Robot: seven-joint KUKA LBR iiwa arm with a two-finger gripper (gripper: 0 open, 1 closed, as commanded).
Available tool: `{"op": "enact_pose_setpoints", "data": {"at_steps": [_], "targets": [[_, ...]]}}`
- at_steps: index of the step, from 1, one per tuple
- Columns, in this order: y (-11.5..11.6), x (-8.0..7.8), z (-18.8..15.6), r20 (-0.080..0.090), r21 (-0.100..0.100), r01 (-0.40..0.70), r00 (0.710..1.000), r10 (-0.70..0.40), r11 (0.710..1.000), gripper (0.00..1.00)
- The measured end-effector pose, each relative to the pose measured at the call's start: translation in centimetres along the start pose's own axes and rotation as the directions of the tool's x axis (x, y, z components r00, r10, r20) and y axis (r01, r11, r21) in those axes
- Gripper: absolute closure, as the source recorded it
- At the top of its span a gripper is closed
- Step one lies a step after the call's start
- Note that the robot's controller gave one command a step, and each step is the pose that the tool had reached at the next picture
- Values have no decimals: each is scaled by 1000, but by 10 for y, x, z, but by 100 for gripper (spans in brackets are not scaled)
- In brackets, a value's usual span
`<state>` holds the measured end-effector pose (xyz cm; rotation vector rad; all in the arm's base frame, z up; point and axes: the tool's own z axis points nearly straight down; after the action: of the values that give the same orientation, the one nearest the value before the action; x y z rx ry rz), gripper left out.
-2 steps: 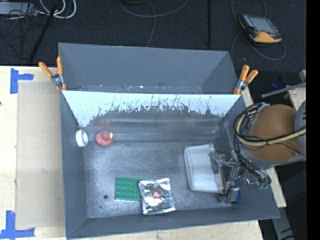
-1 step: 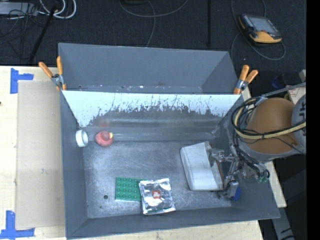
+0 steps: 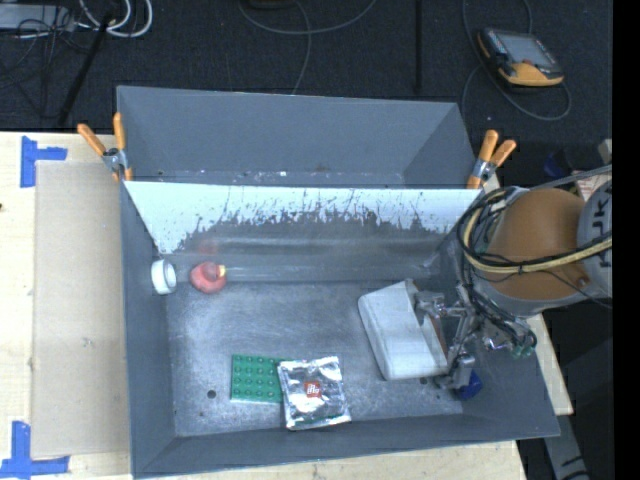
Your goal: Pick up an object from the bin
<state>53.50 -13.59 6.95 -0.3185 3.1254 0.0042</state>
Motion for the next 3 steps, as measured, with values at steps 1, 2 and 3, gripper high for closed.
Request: {"op": "enact_pose_setpoints", "data": {"at_steps": [1,2,3], "targets": [[-13,-54,0,-2,2,7,1000,-7,1000,0],[-25,-43,-125,4,7,312,950,-312,950,0],[8,11,-30,-8,-8,373,928,-373,928,0]]}}
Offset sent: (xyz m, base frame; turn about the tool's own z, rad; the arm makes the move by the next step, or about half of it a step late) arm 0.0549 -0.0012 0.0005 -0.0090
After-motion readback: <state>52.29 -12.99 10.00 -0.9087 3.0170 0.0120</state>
